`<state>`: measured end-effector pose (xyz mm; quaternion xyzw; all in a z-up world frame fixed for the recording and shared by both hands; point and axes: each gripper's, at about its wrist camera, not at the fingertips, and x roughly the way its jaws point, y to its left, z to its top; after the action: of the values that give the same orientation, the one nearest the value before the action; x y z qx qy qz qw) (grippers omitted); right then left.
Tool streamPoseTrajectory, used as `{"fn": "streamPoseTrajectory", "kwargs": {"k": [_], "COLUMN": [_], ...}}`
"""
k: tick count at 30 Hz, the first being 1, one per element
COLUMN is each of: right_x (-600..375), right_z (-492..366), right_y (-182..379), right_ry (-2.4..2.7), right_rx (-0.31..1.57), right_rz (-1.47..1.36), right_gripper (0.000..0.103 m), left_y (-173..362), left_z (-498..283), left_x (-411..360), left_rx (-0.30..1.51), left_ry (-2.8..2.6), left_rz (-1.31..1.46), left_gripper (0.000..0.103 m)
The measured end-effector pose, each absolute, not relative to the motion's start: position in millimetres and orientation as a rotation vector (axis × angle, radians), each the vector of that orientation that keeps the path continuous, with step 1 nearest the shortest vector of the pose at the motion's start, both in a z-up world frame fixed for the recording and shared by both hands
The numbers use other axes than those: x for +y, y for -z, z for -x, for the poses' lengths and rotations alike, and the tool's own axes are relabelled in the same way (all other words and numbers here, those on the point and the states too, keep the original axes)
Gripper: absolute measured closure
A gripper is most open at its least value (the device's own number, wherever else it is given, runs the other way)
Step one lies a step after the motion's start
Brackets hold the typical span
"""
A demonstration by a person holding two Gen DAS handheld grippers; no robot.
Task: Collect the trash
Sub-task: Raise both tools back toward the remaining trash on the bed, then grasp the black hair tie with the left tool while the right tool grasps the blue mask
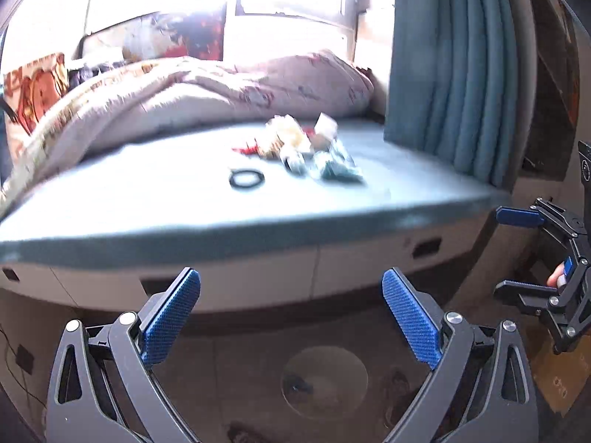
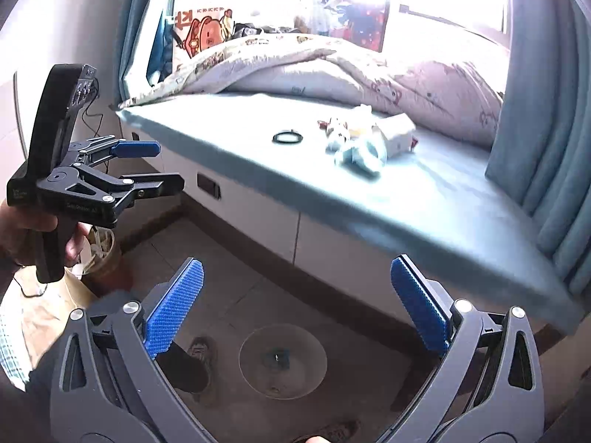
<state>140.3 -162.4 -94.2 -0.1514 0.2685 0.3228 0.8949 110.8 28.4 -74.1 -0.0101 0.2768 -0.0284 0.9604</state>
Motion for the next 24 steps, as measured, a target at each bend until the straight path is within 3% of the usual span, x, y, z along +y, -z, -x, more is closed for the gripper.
{"fn": "streamPoseTrajectory", "kwargs": {"k": [7, 24], "right_x": [-150.2, -116.2], "right_z": [-187.3, -315.9], "right_y": [61.7, 96.9], "right_ry": [-0.640, -0.628], "right_rx": [0.570, 0.688], "right_rz": [0.255, 0.212], "right_gripper": [0.005, 0.005], "left_y": [38.2, 82.3], "left_z": [-149.9, -303.3], "left_x": [39.4, 73.0], "left_rx": [0.569, 0.696], "left_ry": [0.039, 0.045], "left_rz": [0.028, 0.029], "left_gripper": [0.006, 0.006]}}
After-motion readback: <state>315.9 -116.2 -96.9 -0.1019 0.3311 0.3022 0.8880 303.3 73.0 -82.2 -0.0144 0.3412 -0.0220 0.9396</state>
